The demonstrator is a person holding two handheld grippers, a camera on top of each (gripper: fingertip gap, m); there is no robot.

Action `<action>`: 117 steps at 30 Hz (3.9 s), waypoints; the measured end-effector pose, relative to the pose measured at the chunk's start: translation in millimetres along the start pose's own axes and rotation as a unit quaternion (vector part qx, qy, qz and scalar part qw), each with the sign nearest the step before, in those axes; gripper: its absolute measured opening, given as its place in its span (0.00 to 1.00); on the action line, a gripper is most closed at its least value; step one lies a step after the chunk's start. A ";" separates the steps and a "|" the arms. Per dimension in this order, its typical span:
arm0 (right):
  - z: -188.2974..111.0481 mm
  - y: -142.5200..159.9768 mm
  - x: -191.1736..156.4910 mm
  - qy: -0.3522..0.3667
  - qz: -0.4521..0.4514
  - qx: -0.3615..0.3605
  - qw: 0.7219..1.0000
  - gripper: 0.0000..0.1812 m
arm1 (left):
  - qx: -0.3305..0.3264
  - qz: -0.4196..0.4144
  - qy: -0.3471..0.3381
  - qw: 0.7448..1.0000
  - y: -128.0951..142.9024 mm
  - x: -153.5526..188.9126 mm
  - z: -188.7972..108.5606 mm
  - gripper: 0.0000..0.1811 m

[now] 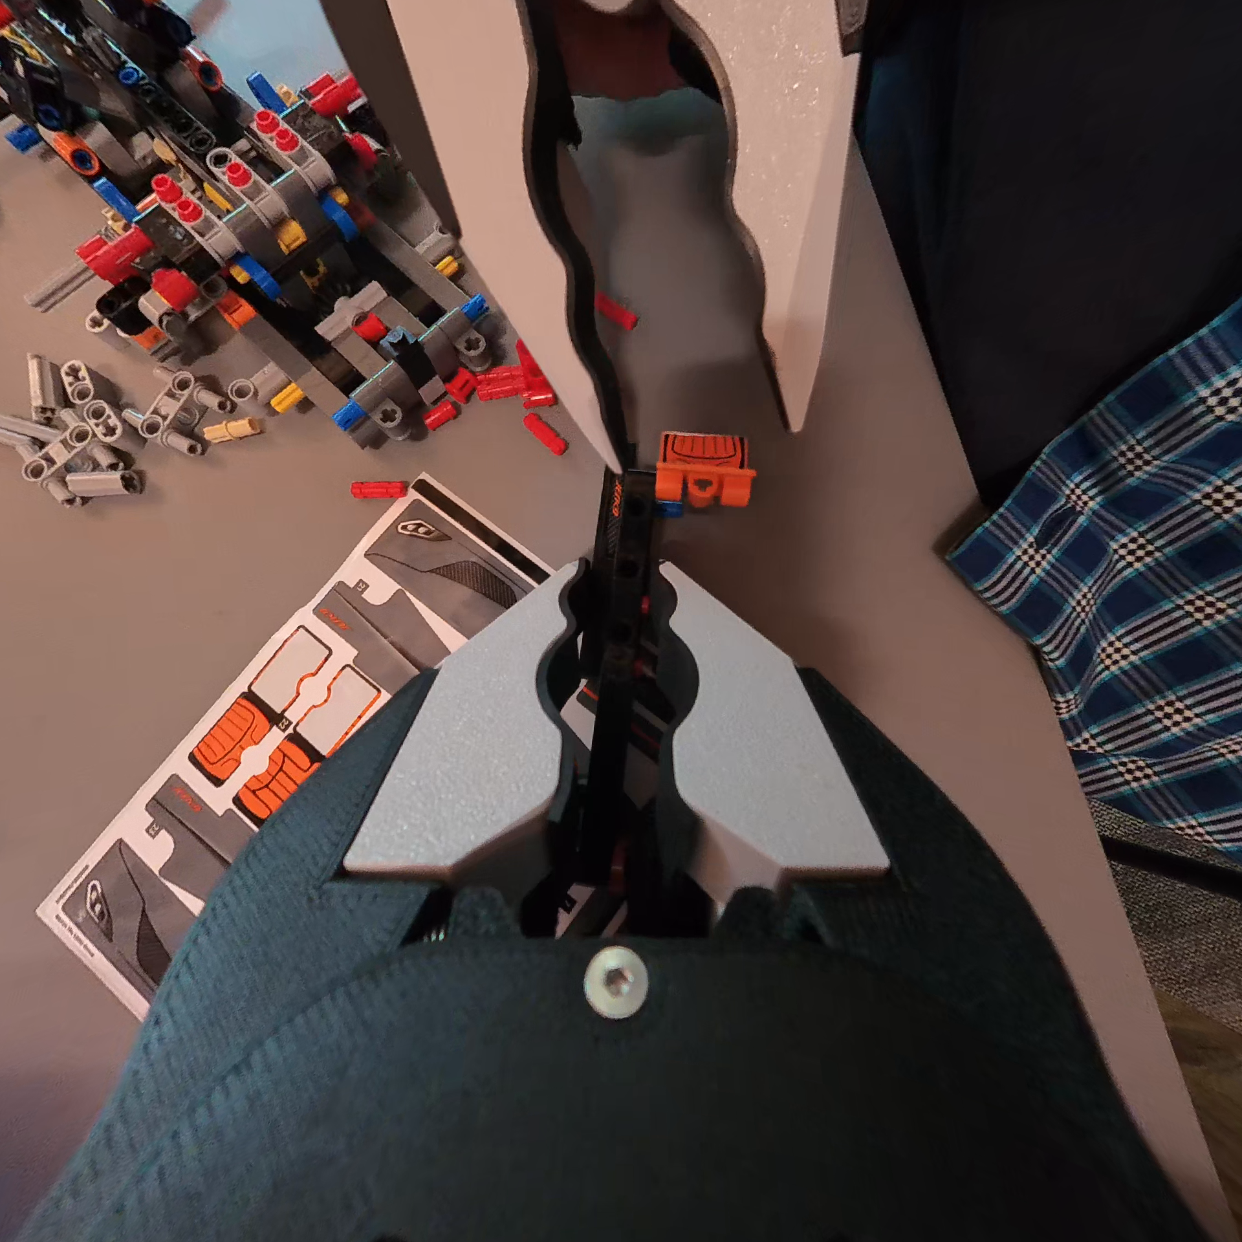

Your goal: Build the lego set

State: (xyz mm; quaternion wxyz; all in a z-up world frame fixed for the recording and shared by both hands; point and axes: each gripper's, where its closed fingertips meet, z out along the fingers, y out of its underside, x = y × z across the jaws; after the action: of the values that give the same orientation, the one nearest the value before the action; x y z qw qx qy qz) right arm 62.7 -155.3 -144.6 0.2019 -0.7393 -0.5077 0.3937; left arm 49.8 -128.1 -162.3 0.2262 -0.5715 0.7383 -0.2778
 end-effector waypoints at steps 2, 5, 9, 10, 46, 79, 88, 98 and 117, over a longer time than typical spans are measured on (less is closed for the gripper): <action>-0.9 0.6 0.2 0.002 -0.001 -0.003 1.000 0.22 | 0.001 -0.001 0.000 1.000 0.0 0.0 0.0 0.10; -0.7 0.2 0.3 0.002 -0.005 -0.002 1.000 0.22 | 0.001 -0.002 -0.001 1.000 0.1 0.0 0.0 0.10; 4.2 -5.0 1.2 0.000 -0.012 0.001 1.000 0.23 | 0.002 -0.002 0.000 1.000 0.0 0.1 0.1 0.09; 5.8 -6.5 1.3 -0.001 -0.014 0.002 1.000 0.23 | 0.002 -0.002 0.000 1.000 0.1 0.1 0.1 0.09; -59.9 0.8 -2.7 0.040 -0.008 0.060 0.997 0.24 | 0.009 -0.035 -0.049 0.998 -13.1 -11.8 -35.8 0.23; -92.6 -19.4 -16.9 0.049 -0.097 0.125 0.986 0.27 | -0.038 -0.061 -0.117 0.990 -32.8 -8.6 -27.2 0.05; -77.2 -28.3 -14.6 0.033 -0.104 0.104 0.989 0.31 | -0.025 0.009 -0.091 0.996 -77.9 -8.2 -20.6 0.05; -86.3 -22.5 -5.7 0.047 -0.099 0.111 0.988 0.11 | -0.021 0.035 -0.077 0.996 -102.9 -14.2 -10.3 0.05; -126.2 -17.2 -3.8 0.036 -0.105 0.153 0.982 0.29 | 0.043 0.026 -0.064 0.997 -130.1 -33.6 -23.0 0.05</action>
State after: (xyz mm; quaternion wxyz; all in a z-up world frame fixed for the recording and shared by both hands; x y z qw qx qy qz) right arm 151.1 -139.0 -54.4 0.3710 -0.6560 -0.5086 0.4163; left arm 136.4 -117.1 -57.6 0.3040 -0.5588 0.7242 -0.2662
